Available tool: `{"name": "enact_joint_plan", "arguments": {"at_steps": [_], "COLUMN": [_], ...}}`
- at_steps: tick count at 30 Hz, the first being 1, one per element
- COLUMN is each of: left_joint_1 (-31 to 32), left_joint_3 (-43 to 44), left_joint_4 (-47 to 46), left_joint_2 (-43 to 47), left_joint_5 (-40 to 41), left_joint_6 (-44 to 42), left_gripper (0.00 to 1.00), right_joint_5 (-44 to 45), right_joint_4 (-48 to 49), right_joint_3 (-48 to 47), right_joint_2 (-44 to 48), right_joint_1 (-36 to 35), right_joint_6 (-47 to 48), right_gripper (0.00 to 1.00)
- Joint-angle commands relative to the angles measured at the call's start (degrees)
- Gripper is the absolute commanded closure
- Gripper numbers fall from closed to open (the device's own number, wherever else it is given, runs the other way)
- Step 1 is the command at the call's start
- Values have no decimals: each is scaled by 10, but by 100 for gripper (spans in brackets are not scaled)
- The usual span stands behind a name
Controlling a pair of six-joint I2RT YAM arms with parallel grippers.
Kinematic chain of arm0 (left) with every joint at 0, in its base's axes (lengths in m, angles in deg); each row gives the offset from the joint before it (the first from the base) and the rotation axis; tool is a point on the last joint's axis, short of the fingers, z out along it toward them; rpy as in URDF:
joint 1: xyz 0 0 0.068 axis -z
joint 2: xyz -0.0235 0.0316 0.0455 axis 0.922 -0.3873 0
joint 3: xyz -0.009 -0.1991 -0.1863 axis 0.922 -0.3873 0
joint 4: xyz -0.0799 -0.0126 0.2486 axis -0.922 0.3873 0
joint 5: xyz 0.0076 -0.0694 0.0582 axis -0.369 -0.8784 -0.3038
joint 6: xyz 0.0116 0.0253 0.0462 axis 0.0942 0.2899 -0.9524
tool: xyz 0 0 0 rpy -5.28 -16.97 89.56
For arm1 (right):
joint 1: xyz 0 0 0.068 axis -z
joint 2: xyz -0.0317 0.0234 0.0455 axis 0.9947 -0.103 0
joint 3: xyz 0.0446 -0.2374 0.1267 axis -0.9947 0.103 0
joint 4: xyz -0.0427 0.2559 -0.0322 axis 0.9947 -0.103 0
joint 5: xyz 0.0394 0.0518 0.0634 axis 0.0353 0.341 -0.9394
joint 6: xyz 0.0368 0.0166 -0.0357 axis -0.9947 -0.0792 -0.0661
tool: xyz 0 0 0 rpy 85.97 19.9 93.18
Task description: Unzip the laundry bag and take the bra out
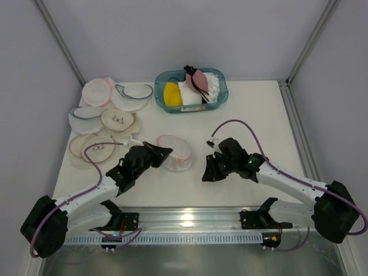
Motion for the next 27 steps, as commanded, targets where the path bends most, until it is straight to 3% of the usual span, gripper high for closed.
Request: {"name": "enact_joint_plan", "arguments": {"at_steps": [1,2,6,16,22,27], "left_joint_1": [-1,-2,-2,-1,-1,-1], "left_joint_3": [20,18,11,-1,-2,-8], "left_joint_4": [-1,-4,-25,-55,-76,-76], "left_joint_2": [3,1,-4,-6,-18,-16], "left_joint_5": [-13,-15,-26,-32,-45,-44], "left_joint_6": [-18,-15,7,65,84,87], "left_gripper": [100,100,100,100,100,100], "right_joint_5": [-20,-39,-55,-83,-71,-57], "right_joint_4": [55,108,237,595,862,988], "right_joint_3": [-14,2,36,110,157,173], "right_joint_2": [18,31,39,-105,-210,-263], "right_joint_1": [-5,-4,-5,-12,-23,-27], "right_joint_6": [-10,-20,-68,-206,-290,-333], "right_gripper": [74,55,39,40,41,42]}}
